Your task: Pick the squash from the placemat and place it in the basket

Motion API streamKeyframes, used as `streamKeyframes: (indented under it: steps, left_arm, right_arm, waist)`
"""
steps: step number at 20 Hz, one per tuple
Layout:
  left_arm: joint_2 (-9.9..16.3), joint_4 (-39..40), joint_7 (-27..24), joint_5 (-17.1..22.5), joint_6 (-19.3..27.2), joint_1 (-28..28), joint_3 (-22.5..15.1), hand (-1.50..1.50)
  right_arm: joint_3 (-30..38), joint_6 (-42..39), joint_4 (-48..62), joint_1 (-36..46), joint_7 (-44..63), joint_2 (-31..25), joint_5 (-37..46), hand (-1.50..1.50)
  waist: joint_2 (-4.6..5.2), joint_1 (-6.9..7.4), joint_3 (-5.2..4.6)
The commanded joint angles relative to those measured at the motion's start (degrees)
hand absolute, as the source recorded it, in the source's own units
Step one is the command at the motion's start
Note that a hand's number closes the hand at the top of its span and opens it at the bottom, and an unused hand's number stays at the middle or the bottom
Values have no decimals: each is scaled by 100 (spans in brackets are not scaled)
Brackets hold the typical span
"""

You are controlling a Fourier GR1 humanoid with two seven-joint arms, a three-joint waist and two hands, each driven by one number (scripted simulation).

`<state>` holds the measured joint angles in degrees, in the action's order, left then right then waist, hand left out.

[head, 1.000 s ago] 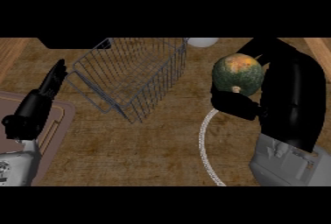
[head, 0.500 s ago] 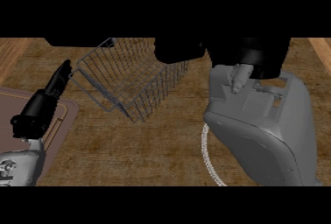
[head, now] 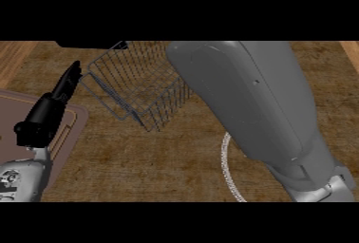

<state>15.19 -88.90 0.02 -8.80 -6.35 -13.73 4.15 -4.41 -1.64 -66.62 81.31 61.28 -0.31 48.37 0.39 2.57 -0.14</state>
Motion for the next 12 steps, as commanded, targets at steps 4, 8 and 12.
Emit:
streamKeyframes:
  steps: [4, 8, 12]
  left_arm:
    - [-137, 149, -2, -139, 98, -62, -103, 0]
    - [-84, 198, -25, -64, 63, -170, 16, 0]
    - [47, 179, 95, -60, 3, -201, 98, 0]
  right_arm:
    - [-30, 518, 1786, 785, 428, 29, -794, 150]
    - [-58, 294, 2099, 931, 663, 29, -1058, 150]
    - [-514, -233, 2749, 1036, 750, 30, -845, 150]
  waist:
    - [28, 66, -5]
    - [-14, -80, 2]
    - [-14, -88, -1]
